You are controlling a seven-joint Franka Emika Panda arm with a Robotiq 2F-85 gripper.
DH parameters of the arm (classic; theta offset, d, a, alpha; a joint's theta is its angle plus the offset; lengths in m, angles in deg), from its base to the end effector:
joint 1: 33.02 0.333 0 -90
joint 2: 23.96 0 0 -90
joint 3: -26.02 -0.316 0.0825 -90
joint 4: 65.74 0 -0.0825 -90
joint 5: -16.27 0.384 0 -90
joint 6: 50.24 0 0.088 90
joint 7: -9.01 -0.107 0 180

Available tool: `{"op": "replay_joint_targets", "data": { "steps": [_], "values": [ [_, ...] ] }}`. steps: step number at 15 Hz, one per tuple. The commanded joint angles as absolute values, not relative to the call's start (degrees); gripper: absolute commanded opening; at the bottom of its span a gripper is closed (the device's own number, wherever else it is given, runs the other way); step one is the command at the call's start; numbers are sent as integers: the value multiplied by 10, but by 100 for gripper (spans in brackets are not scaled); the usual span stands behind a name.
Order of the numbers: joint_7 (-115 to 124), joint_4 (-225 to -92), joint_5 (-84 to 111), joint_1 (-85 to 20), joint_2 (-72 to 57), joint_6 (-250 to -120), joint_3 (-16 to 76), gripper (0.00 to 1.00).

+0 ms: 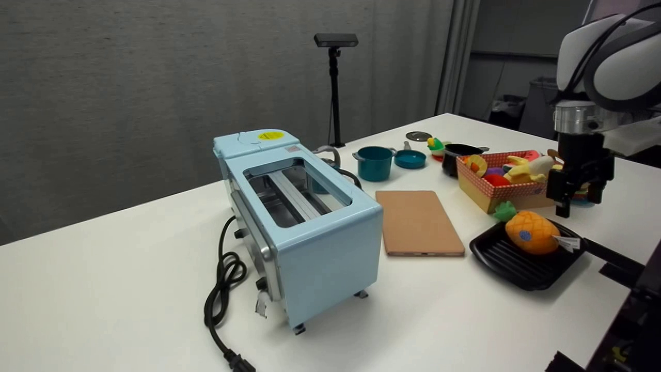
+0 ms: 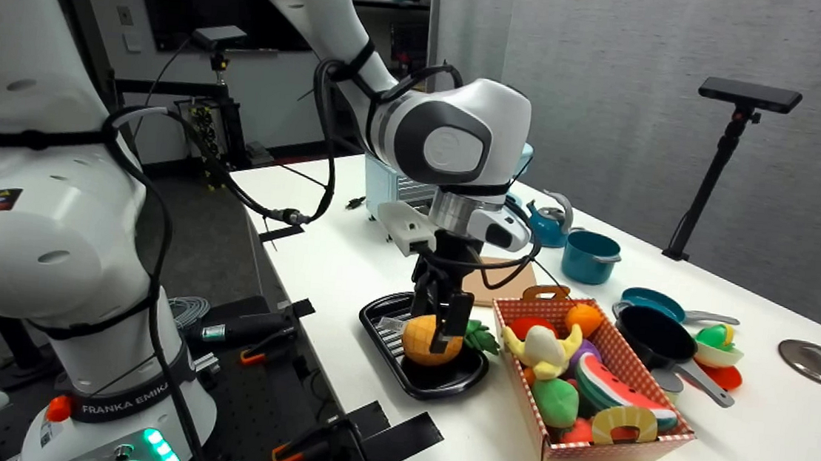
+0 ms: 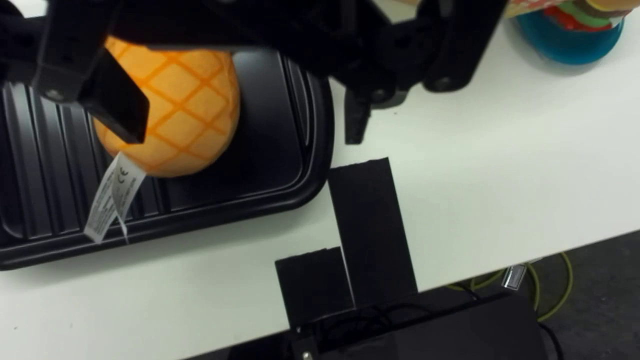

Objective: Put the pineapple plush toy in the box

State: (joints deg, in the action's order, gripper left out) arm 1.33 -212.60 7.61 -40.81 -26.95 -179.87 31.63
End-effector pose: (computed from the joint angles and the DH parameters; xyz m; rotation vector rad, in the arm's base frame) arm 0.4059 -0.1004 0.2661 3.0064 -0.3871 -0.3850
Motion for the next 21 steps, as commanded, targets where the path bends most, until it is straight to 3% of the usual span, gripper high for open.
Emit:
{"op": "replay_joint_targets", "data": {
  "steps": [1,21],
  "values": [
    [-13,-2111,36,-404,-240,-1825,316,100],
    [15,-2037,38,-319,-101,-1816,278,100]
  ]
}}
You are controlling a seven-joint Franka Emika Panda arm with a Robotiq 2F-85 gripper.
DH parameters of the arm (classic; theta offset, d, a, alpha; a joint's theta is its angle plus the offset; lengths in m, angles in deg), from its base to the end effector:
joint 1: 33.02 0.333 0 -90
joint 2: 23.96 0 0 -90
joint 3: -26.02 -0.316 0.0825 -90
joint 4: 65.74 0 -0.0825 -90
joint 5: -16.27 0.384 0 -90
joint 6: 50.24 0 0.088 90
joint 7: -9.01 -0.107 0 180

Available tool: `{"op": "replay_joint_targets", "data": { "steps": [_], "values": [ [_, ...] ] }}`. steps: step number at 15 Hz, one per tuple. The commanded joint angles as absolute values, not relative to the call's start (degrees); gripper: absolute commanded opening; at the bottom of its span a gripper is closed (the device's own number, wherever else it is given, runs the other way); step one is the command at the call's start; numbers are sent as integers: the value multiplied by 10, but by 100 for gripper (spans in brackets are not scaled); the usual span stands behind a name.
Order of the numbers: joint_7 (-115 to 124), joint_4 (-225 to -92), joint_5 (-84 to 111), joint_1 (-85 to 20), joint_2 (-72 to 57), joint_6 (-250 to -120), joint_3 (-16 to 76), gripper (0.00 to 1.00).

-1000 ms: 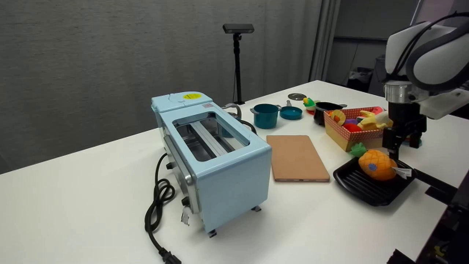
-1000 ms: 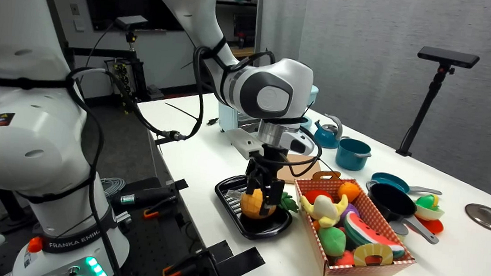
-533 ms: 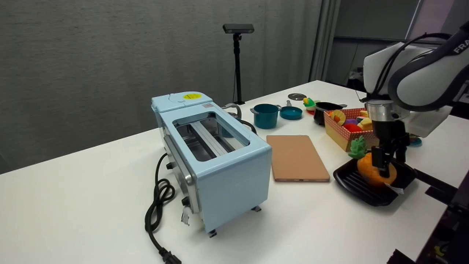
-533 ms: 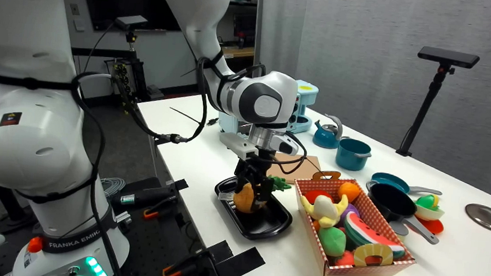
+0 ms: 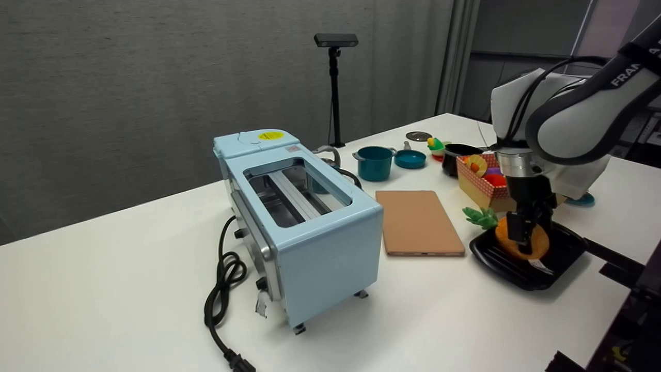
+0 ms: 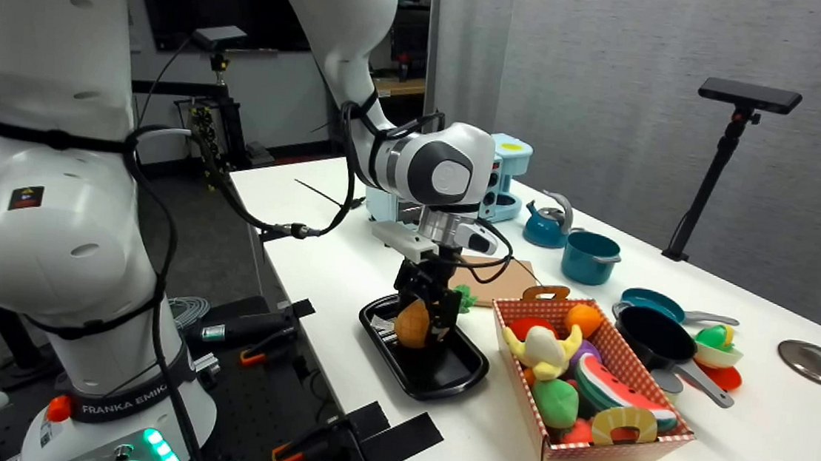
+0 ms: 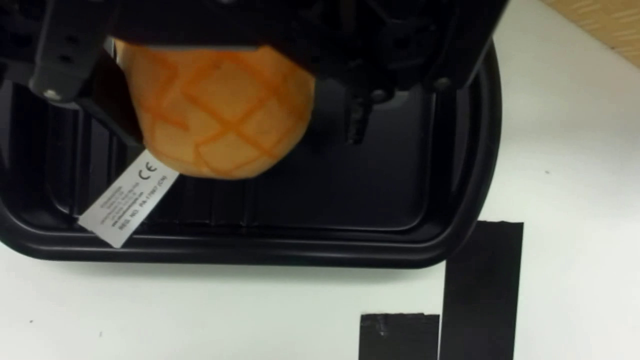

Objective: Put the pineapple plush toy in the box

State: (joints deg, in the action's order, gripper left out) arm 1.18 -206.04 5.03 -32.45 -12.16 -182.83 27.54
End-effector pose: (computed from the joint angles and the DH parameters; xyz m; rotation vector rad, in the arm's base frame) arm 0.4454 -0.0116 0.1947 2.9552 0.0062 -0.4949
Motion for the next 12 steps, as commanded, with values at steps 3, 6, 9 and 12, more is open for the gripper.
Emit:
{"op": "replay_joint_targets", "data": {
  "steps": [3,6,9,12],
  "values": [
    [26,-2027,43,-320,-89,-1812,278,74],
    [30,-2025,42,-320,-80,-1814,279,55],
    [32,-2025,48,-322,-81,-1812,279,34],
    [27,-2031,57,-324,-101,-1809,280,15]
  ]
}}
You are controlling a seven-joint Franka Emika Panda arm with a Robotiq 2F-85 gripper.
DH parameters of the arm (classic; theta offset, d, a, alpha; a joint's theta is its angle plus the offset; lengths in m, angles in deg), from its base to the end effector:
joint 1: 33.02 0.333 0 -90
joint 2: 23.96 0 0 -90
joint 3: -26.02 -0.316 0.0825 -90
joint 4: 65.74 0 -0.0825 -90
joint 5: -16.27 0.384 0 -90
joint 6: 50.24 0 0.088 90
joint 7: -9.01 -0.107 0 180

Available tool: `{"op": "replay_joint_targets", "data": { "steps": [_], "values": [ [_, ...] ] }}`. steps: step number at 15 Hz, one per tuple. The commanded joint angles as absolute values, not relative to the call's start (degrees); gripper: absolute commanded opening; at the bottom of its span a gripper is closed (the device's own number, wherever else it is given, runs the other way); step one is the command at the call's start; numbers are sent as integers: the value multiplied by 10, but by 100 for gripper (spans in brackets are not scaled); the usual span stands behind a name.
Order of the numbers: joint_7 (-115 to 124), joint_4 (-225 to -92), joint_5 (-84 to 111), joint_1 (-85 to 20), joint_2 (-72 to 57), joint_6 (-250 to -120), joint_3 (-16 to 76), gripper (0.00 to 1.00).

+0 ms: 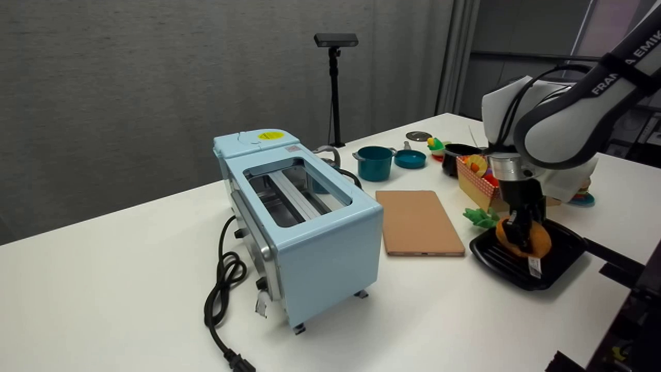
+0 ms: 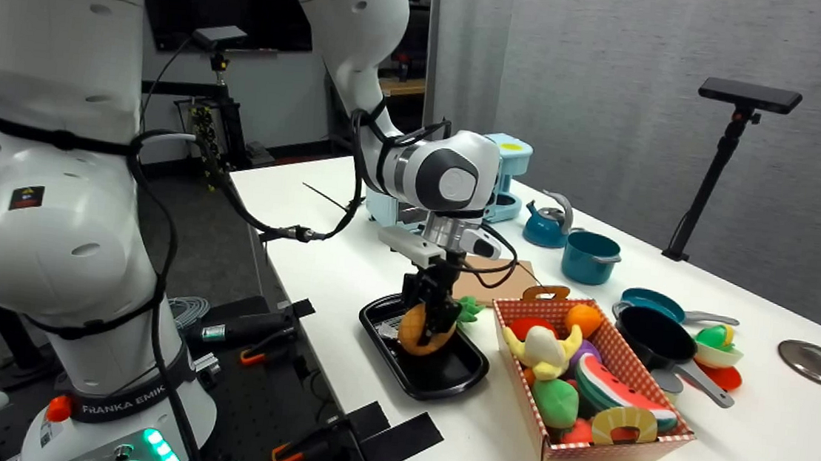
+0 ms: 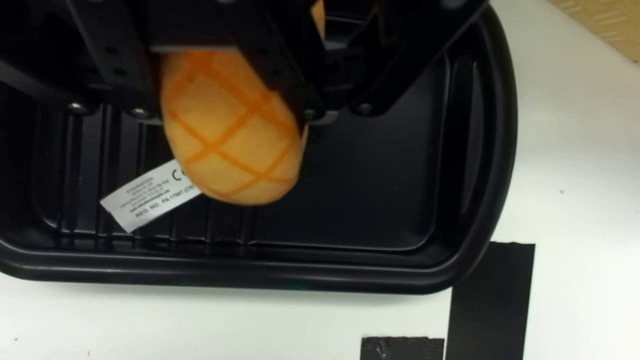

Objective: Put the pineapple plush toy in the box

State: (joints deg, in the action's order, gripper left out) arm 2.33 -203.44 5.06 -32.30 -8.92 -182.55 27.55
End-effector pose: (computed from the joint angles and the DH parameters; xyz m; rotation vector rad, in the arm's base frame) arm 0.4563 -0.0109 0.1825 2.9519 0.0397 -0.5207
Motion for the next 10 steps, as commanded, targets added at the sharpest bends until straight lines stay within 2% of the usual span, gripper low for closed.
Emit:
{"op": "replay_joint_targets", "data": {
  "steps": [1,4,5,10],
  "values": [
    [30,-2035,64,-327,-112,-1807,280,13],
    [29,-2050,80,-333,-156,-1796,285,4],
    [25,-2057,82,-335,-176,-1790,288,7],
    [10,-2073,75,-341,-258,-1741,296,6]
  ]
}}
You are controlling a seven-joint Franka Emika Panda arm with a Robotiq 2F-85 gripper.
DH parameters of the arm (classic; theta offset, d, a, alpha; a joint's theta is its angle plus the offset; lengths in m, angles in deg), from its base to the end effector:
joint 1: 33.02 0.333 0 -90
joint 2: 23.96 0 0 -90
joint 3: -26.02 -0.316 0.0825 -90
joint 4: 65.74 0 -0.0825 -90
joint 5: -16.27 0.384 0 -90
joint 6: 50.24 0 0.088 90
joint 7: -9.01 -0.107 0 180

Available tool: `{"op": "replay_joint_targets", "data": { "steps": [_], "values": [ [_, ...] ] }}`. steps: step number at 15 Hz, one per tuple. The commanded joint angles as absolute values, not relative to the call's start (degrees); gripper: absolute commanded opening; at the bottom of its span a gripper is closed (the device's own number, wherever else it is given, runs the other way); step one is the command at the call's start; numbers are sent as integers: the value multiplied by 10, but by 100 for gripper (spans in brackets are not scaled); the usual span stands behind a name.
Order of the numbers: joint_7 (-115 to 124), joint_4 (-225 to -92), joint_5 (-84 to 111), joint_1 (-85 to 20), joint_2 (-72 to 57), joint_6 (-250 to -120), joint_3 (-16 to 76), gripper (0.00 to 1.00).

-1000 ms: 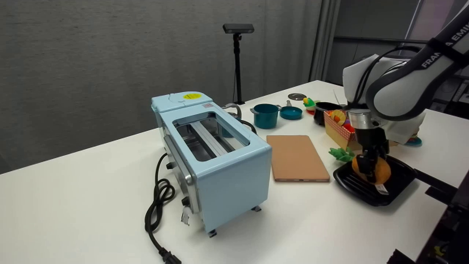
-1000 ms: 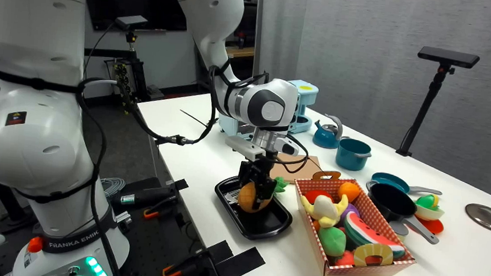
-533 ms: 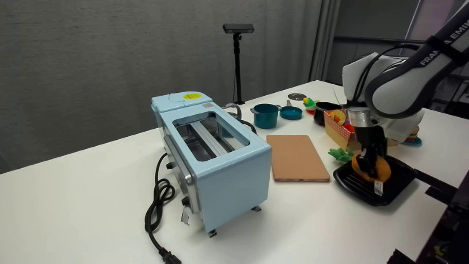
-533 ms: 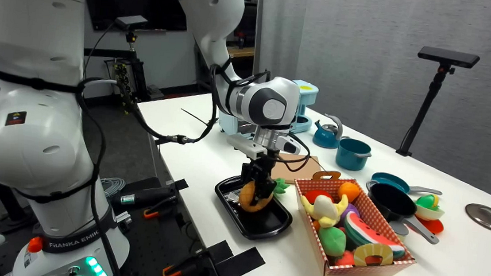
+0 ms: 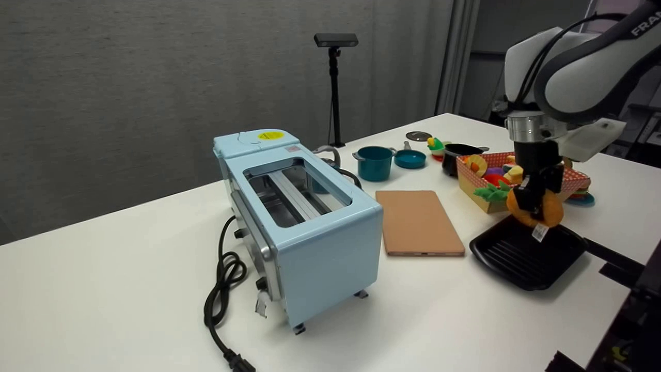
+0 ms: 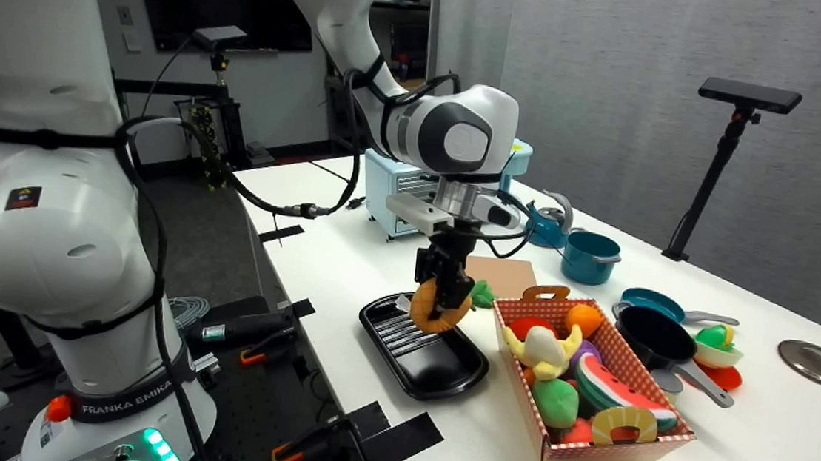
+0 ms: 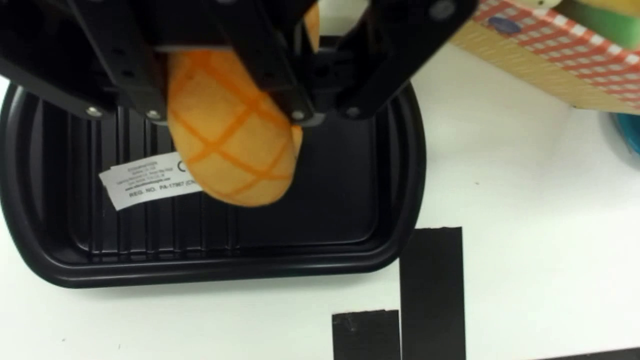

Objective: Put the pineapple plush toy in the box

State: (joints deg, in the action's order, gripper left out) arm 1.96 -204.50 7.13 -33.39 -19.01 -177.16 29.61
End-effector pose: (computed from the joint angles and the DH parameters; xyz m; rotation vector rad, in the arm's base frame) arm 0.4555 -0.0371 0.2525 2.9825 -0.1163 -0.4351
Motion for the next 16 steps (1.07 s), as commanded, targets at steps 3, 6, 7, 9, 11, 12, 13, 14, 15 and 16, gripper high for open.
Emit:
{"op": "replay_joint_targets", "data": {
  "steps": [3,6,7,9,11,12,13,14,15,16],
  "values": [
    [9,-2078,73,-347,-304,-1708,296,6],
    [6,-2075,84,-354,-338,-1679,298,6],
    [2,-2073,86,-359,-350,-1671,299,6],
    [-9,-2072,84,-369,-373,-1660,303,6],
    [-10,-2061,80,-386,-392,-1643,313,6],
    [-11,-2056,79,-394,-400,-1637,318,6],
    [-10,-2048,78,-402,-404,-1629,323,6],
    [-10,-2041,78,-411,-408,-1624,329,6],
    [-9,-2033,78,-420,-410,-1618,336,6],
    [-24,-2040,82,-421,-412,-1626,333,6]
  ]
}}
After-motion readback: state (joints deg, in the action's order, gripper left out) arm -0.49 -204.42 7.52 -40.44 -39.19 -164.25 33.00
